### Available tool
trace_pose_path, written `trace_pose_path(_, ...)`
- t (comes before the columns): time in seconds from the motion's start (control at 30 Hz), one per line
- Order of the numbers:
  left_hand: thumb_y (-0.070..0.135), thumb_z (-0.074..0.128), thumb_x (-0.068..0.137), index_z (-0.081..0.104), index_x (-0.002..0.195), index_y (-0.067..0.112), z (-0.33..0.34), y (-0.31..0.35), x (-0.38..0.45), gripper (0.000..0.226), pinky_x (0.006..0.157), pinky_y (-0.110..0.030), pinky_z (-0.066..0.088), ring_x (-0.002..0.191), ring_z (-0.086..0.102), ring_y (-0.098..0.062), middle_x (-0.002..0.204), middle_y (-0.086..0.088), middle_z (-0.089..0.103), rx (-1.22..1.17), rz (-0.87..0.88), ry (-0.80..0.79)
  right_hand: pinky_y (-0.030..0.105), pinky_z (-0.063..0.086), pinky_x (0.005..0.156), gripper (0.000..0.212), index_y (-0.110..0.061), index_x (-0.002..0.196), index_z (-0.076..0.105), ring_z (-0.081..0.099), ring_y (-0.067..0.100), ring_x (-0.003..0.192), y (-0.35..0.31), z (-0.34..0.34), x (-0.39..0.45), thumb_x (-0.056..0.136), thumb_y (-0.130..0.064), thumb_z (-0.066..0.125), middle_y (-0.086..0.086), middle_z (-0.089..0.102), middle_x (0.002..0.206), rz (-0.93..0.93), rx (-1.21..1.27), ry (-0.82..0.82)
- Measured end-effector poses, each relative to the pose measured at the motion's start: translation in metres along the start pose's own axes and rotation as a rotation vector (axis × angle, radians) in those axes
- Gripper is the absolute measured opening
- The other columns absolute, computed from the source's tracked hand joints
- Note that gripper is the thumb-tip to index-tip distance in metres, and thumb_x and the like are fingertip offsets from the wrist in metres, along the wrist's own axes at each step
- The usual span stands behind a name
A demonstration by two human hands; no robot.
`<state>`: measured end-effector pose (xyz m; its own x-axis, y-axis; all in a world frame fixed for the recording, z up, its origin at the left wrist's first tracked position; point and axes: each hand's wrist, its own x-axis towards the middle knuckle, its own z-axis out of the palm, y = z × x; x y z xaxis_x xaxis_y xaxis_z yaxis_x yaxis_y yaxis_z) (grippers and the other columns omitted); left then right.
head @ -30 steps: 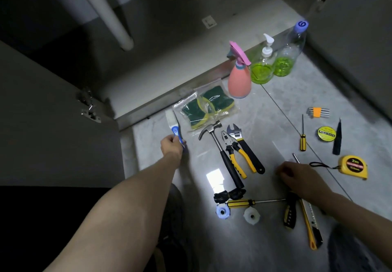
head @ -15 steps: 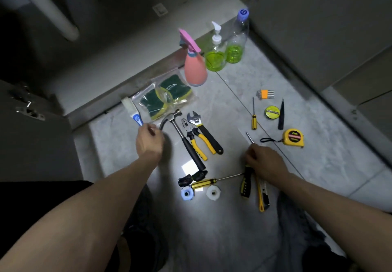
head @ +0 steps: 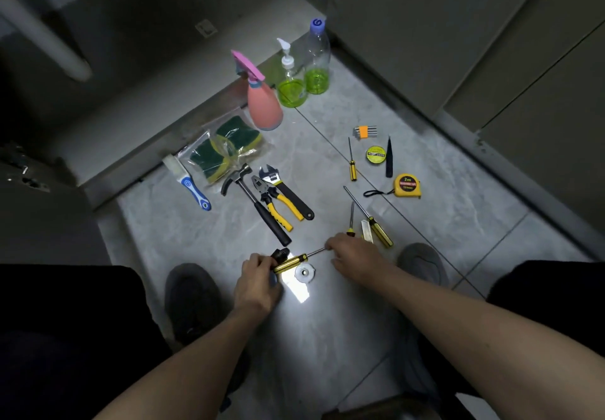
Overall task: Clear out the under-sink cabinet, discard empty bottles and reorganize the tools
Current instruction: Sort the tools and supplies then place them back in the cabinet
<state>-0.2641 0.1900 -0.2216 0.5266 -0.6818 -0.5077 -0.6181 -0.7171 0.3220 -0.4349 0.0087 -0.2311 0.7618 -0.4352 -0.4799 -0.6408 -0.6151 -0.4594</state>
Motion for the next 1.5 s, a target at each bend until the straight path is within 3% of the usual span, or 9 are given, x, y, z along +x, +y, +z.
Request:
trace_pose_path(0.1,0.025,0.066,0.088,0.057,0.127,0.023,-0.002,0.001,-0.001,0.040,0.095,-0.033,0.047,0.120,0.042,-0.020,0.133,0.002,0.043,0.028,0.006,-0.002,0.041,0.051,0.093,0.048,-0.022,0.142,0.048,0.059,0.030,0.120,-0.018,0.011,0.002,0.094,-0.022,0.053,0.006,0.060,0.135,0.022,0.013,-0.120)
trace_pose_path(0.3,0.023,0.066,0.087,0.062,0.118,0.023,-0.001,-0.003,0.000,0.031,0.090,-0.032,0.048,0.118,0.042,-0.019,0.130,0.003,0.044,0.034,0.006,-0.005,0.041,0.052,0.068,0.023,-0.019,0.120,0.045,0.065,0.031,0.082,-0.037,0.028,0.006,0.097,-0.023,0.046,0.004,0.066,0.092,0.062,0.068,0.088)
trace_pose_path(0.43,0.023,0.068,0.085,0.066,0.113,0.024,0.002,-0.005,0.001,0.028,0.088,-0.032,0.050,0.117,0.043,-0.018,0.127,0.004,0.045,0.020,0.000,0.003,0.040,0.051,0.073,0.037,-0.020,0.137,0.044,0.064,0.030,0.094,-0.037,0.024,0.014,0.101,-0.028,0.044,0.005,0.066,0.113,0.000,0.052,0.062)
trace_pose_path(0.6,0.022,0.073,0.081,0.065,0.106,0.023,0.003,-0.006,0.002,0.026,0.089,-0.029,0.048,0.111,0.044,-0.017,0.123,0.004,0.046,-0.038,-0.008,0.002,0.042,0.055,0.070,0.030,-0.012,0.103,0.054,0.065,0.031,0.084,-0.037,0.020,0.028,0.103,-0.039,0.041,0.011,0.067,0.094,0.062,-0.008,0.041)
trace_pose_path(0.87,0.016,0.072,0.080,0.065,0.101,0.020,0.003,-0.006,-0.006,0.023,0.092,-0.030,0.048,0.112,0.046,-0.020,0.122,0.001,0.047,-0.076,-0.018,-0.010,0.029,0.038,0.058,0.014,-0.012,0.090,0.058,0.062,0.024,0.080,-0.027,0.025,0.024,0.091,-0.024,0.064,0.005,0.064,0.088,0.178,0.131,0.044)
trace_pose_path(1.13,0.032,0.073,0.081,0.059,0.103,0.025,0.001,-0.002,-0.014,0.027,0.089,-0.030,0.048,0.113,0.045,-0.016,0.121,0.007,0.046,-0.095,-0.073,-0.028,0.030,0.033,0.055,0.011,-0.016,0.097,0.044,0.050,0.019,0.071,-0.034,0.003,0.020,0.090,-0.012,0.052,-0.002,0.050,0.085,0.108,0.302,0.159)
trace_pose_path(1.23,0.047,0.065,0.084,0.056,0.109,0.025,-0.004,0.006,-0.013,0.035,0.083,-0.031,0.048,0.108,0.049,-0.016,0.114,0.007,0.050,-0.095,-0.132,0.017,0.038,0.045,0.068,0.021,-0.016,0.115,0.043,0.057,0.028,0.084,-0.033,-0.021,0.031,0.095,-0.011,0.046,0.007,0.055,0.104,0.085,0.260,0.182)
trace_pose_path(1.33,0.039,0.059,0.089,0.053,0.110,0.024,-0.006,0.008,-0.010,0.027,0.084,-0.040,0.051,0.104,0.053,-0.018,0.111,0.004,0.054,-0.126,-0.117,0.079,0.040,0.045,0.070,0.045,-0.013,0.140,0.034,0.060,0.034,0.088,-0.028,-0.038,0.047,0.097,-0.011,0.044,0.012,0.059,0.121,0.075,0.187,0.188)
trace_pose_path(1.5,0.033,0.064,0.089,0.053,0.114,0.026,-0.006,0.002,0.004,0.028,0.087,-0.039,0.051,0.108,0.054,-0.019,0.119,0.005,0.053,-0.084,-0.104,0.016,0.044,0.052,0.070,0.056,-0.014,0.146,0.025,0.061,0.034,0.082,-0.021,-0.050,0.078,0.098,-0.019,0.052,0.012,0.064,0.102,0.076,0.146,0.233)
